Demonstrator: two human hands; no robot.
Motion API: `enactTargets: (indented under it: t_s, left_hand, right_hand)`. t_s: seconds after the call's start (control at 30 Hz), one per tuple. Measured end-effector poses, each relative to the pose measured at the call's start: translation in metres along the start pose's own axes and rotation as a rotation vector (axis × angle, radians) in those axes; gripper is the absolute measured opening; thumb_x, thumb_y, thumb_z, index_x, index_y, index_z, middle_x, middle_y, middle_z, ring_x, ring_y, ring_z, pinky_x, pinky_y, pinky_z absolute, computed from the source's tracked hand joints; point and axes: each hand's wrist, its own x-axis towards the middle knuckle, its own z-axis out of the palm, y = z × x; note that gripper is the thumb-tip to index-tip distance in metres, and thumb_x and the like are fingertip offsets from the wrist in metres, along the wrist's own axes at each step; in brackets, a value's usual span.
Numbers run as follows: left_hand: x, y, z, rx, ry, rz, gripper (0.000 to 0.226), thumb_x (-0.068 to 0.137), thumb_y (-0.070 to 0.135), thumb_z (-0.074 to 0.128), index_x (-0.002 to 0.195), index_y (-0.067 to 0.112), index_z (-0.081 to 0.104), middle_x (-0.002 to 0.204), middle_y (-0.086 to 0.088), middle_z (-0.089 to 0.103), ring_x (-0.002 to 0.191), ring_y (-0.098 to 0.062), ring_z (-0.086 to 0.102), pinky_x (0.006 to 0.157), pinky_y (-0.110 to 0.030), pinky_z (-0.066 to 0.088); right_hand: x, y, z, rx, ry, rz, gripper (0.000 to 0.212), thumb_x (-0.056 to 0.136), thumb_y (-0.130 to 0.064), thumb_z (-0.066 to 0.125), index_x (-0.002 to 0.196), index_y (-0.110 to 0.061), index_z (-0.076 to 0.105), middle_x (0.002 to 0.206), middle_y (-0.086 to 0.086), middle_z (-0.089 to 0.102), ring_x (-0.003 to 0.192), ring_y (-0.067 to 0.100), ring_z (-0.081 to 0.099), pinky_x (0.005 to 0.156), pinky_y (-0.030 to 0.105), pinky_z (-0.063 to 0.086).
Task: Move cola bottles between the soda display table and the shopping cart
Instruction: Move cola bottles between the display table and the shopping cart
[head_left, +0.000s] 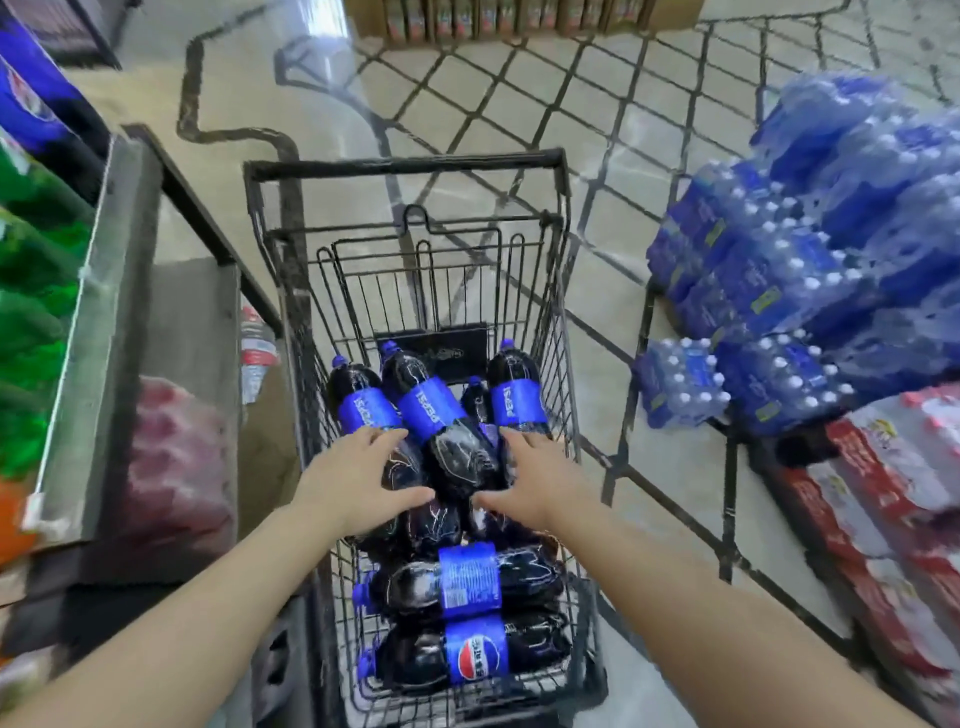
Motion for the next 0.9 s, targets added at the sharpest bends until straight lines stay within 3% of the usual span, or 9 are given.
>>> enactTargets:
  t_s: [0.17, 0.27, 0.37, 0.47, 0.53, 0.67, 0.8, 0.9]
  left_hand:
    - [0.069, -0.020, 0.028, -0.222, -0.030, -0.095, 0.096, 0.084, 0.078, 0.065, 0.162, 0.031, 0.035, 0.157, -0.003, 0.046, 0.146, -0.022, 0.043, 0.115, -0.038, 0.041]
    - [0.106, -0.027, 0.041, -0.390, -0.019, -0.167, 0.097, 0.081, 0.071, 0.075, 0.159, 0.024, 0.041, 0.153, -0.009, 0.051, 0.143, -0.024, 0.048, 0.115, -0.033, 0.038]
    - [0.136, -0.031, 0.050, -0.509, -0.008, -0.217, 0.111, 0.066, 0.083, 0.072, 0.157, 0.027, 0.044, 0.153, -0.006, 0.053, 0.143, -0.024, 0.049, 0.116, -0.035, 0.039]
    - [0.163, -0.037, 0.058, -0.569, 0.008, -0.237, 0.098, 0.079, 0.064, 0.080, 0.158, 0.023, 0.040, 0.156, -0.005, 0.049, 0.146, -0.022, 0.044, 0.115, -0.032, 0.035]
    - [0.180, -0.040, 0.063, -0.601, 0.032, -0.253, 0.097, 0.082, 0.054, 0.083, 0.160, 0.020, 0.037, 0.158, -0.006, 0.047, 0.145, -0.024, 0.045, 0.116, -0.034, 0.036]
    - [0.205, -0.043, 0.069, -0.790, 0.044, -0.355, 0.107, 0.081, 0.050, 0.087, 0.164, 0.018, 0.026, 0.157, -0.006, 0.048, 0.138, -0.026, 0.053, 0.115, -0.042, 0.044]
    - [0.225, -0.034, 0.069, -0.891, 0.067, -0.437, 0.099, 0.080, 0.057, 0.085, 0.155, 0.017, 0.035, 0.143, -0.004, 0.061, 0.129, -0.025, 0.059, 0.102, -0.034, 0.047]
    - [0.240, -0.022, 0.065, -0.934, 0.012, -0.465, 0.103, 0.081, 0.062, 0.082, 0.156, 0.013, 0.032, 0.153, -0.009, 0.051, 0.139, -0.028, 0.050, 0.102, -0.031, 0.040]
  right_hand:
    - [0.078, -0.001, 0.026, -0.041, 0.025, -0.015, 0.108, 0.074, -0.080, 0.066, 0.158, -0.022, 0.030, 0.151, 0.004, 0.047, 0.140, 0.026, 0.042, 0.118, 0.043, 0.031]
    - [0.111, -0.005, 0.045, 0.068, -0.027, -0.019, 0.115, 0.076, -0.071, 0.074, 0.162, -0.015, 0.021, 0.160, 0.009, 0.034, 0.147, 0.028, 0.032, 0.122, 0.040, 0.028]
    - [0.136, -0.014, 0.065, 0.190, -0.086, -0.021, 0.123, 0.076, -0.061, 0.081, 0.164, -0.012, 0.010, 0.166, 0.011, 0.021, 0.153, 0.027, 0.019, 0.124, 0.039, 0.024]
    - [0.156, -0.020, 0.079, 0.240, -0.119, 0.001, 0.127, 0.076, -0.057, 0.083, 0.164, -0.010, 0.004, 0.168, 0.009, 0.015, 0.155, 0.027, 0.015, 0.124, 0.038, 0.023]
    - [0.166, -0.023, 0.086, 0.249, -0.132, 0.040, 0.132, 0.074, -0.058, 0.083, 0.164, -0.010, -0.001, 0.169, 0.010, 0.015, 0.155, 0.026, 0.017, 0.123, 0.039, 0.026]
    - [0.167, -0.028, 0.093, 0.239, -0.087, 0.121, 0.131, 0.069, -0.060, 0.081, 0.164, -0.016, 0.002, 0.160, 0.007, 0.035, 0.144, 0.027, 0.040, 0.109, 0.042, 0.042]
    - [0.150, -0.032, 0.102, 0.263, -0.001, 0.161, 0.125, 0.070, -0.062, 0.077, 0.163, -0.016, 0.008, 0.154, 0.002, 0.040, 0.140, 0.024, 0.041, 0.108, 0.038, 0.040]
    - [0.137, -0.035, 0.110, 0.280, 0.058, 0.211, 0.119, 0.072, -0.064, 0.073, 0.162, -0.016, 0.011, 0.153, 0.000, 0.039, 0.137, 0.023, 0.041, 0.107, 0.037, 0.040]
